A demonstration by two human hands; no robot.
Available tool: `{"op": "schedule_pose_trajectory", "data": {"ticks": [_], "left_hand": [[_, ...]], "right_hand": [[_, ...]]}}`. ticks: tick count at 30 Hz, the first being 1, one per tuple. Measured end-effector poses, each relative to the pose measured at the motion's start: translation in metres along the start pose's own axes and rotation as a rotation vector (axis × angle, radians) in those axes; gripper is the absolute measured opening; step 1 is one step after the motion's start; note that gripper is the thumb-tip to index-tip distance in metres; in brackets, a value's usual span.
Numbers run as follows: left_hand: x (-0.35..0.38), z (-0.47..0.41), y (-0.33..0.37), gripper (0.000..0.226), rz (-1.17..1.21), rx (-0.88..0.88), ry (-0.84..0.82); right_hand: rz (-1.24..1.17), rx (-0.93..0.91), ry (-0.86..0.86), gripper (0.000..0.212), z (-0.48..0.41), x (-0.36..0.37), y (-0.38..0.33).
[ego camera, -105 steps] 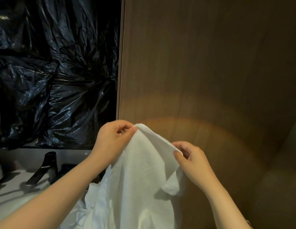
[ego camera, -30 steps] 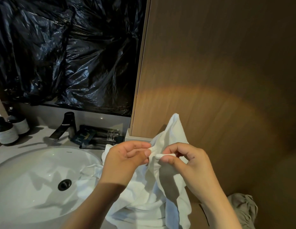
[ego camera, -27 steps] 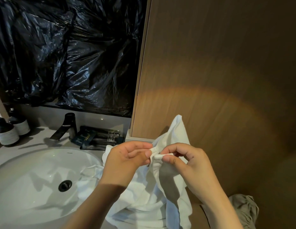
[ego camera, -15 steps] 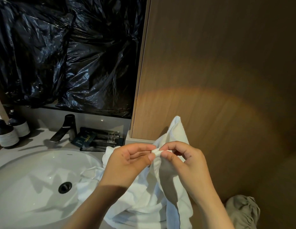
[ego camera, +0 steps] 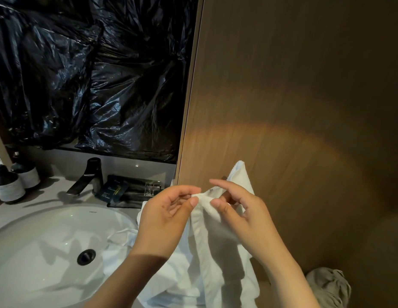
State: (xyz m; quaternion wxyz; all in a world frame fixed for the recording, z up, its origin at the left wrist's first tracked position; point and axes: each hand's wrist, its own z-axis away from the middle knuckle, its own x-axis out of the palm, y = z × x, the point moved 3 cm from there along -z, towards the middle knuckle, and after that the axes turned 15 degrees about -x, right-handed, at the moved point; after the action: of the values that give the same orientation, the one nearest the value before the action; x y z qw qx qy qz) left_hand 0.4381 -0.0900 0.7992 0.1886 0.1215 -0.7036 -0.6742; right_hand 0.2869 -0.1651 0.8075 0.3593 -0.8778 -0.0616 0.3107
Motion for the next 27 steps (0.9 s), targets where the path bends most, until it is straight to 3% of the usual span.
{"op": "schedule_pose_trajectory", "data": {"ticks": [3,7,14,27], "left_hand": [[-0.004,-0.004,0.011,0.020,-0.060,0.081,-0.019],[-0.010,-0.018,0.035,0.023,-0.154,0.180,0.015],[-0.018,-0.047,0.089,0.024,-0.330,0.352,0.122],[-0.020,-0.065,0.093,0.022,-0.462,0.428,0.160]], "right_hand": [[0.000,-0.052,-0.071,0.025,-0.013,0.001,-0.004],[-0.033,-0.087,-0.031,0.009,-0.032,-0.003,-0.009],[-0.114,-0.102,-0.038,0.012,-0.053,-0.004,-0.012],[-0.122,0.021,-0.059,0.010,-0.046,0.016,0.005]]}}
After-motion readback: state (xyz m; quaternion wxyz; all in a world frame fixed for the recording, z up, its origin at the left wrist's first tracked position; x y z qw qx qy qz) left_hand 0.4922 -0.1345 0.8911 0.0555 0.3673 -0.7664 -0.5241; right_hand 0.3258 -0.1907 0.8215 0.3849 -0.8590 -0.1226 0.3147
